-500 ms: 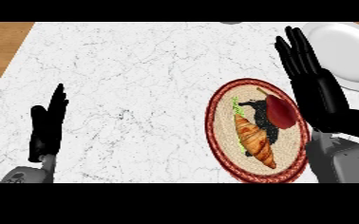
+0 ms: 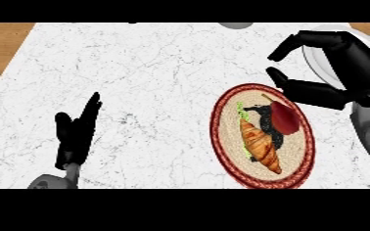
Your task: Pick the croissant from the placemat and place it in the plate
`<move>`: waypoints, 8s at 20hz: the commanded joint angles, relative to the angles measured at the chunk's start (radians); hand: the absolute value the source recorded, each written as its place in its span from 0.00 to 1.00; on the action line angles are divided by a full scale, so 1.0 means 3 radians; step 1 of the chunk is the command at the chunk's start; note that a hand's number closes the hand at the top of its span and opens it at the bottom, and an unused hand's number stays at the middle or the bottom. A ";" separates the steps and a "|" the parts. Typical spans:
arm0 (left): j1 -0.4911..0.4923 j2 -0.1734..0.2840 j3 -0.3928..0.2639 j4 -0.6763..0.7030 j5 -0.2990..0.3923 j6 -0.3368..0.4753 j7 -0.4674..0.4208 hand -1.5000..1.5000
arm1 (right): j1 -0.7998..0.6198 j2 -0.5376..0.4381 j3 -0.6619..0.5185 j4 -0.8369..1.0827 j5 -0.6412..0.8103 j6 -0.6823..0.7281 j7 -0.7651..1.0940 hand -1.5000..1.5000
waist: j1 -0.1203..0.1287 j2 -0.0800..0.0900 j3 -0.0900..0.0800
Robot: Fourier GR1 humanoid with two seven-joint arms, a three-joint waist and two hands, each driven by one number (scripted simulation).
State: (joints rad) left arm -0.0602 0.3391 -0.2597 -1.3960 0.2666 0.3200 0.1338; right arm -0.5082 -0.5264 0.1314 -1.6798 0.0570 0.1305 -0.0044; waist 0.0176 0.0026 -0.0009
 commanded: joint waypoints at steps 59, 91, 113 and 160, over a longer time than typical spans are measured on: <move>0.0209 -0.0547 0.0324 0.0186 -0.0204 -0.0712 0.0025 0.50 | 0.1110 0.0159 0.1398 -0.0371 0.3399 0.0995 0.0634 0.00 | -0.0061 -0.0007 0.0002; 0.0352 -0.0630 0.0449 -0.0209 -0.0316 -0.0764 0.0233 0.50 | 0.1076 0.1661 0.0296 0.0198 0.3477 -0.0544 0.1001 1.00 | -0.0074 -0.0006 0.0010; 0.0185 -0.0615 0.0592 -0.0176 -0.0259 -0.0896 0.0407 0.50 | 0.0369 0.1010 -0.1726 0.0972 0.1925 -0.1627 0.0242 1.00 | -0.0022 0.0008 0.0006; 0.0073 -0.0705 0.0511 -0.0059 -0.0498 -0.0909 0.0281 0.50 | -0.0801 -0.0956 -0.3328 0.4995 0.0775 -0.0337 -0.1875 0.00 | 0.0116 0.0101 0.0035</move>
State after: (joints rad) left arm -0.0397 0.1204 -0.1134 -1.4589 0.1178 0.0506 0.1974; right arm -0.7652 -0.7708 -0.8372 -0.2047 0.3255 -0.0809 -0.5517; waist 0.0647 0.0305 0.0153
